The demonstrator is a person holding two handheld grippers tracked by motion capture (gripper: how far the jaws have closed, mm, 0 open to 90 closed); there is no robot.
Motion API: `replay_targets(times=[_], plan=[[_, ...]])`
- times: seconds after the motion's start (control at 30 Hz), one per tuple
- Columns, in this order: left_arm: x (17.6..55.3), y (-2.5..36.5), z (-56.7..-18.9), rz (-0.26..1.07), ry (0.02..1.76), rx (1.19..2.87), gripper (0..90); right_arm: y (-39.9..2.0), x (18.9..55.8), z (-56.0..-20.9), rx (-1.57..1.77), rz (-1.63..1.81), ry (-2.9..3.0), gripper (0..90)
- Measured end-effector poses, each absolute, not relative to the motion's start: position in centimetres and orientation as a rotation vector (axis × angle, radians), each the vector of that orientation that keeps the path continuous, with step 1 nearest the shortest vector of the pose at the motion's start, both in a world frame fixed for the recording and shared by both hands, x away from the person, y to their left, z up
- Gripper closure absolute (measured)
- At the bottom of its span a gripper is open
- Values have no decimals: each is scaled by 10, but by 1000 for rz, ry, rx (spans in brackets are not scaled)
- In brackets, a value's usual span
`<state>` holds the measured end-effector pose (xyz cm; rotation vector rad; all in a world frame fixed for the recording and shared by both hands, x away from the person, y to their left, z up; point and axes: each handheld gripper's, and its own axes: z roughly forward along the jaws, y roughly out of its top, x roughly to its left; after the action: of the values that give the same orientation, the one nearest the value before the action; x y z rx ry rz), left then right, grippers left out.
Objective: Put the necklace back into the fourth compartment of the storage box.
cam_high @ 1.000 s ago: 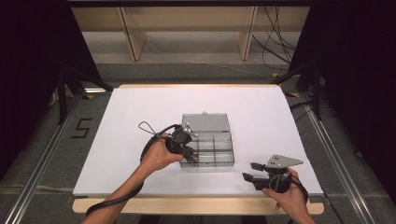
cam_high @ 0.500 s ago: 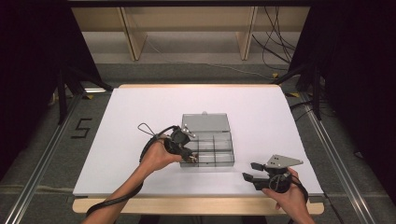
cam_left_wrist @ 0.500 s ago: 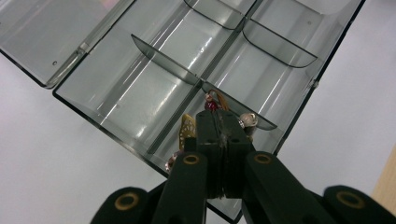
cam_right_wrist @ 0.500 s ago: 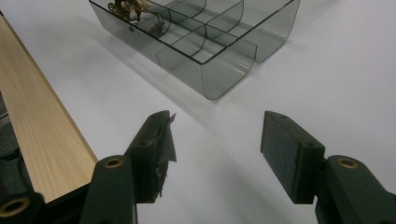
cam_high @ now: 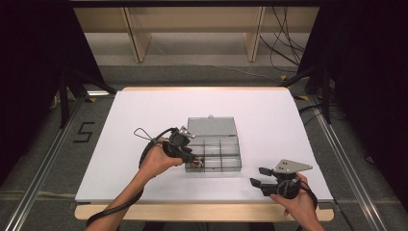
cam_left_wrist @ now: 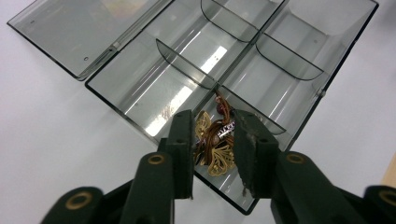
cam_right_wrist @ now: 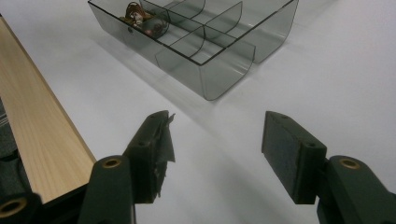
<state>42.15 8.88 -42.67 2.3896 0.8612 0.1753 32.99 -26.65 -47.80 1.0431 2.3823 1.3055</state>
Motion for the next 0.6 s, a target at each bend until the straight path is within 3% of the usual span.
replay_targets(times=[0.43,0.6], plan=[[413,117,-433,164,982,2198,484,-266,330,-479,1057,1309,2376,416],[412,120,-435,162,1019,2172,457,-267,330,-478,1055,1301,2379,416]])
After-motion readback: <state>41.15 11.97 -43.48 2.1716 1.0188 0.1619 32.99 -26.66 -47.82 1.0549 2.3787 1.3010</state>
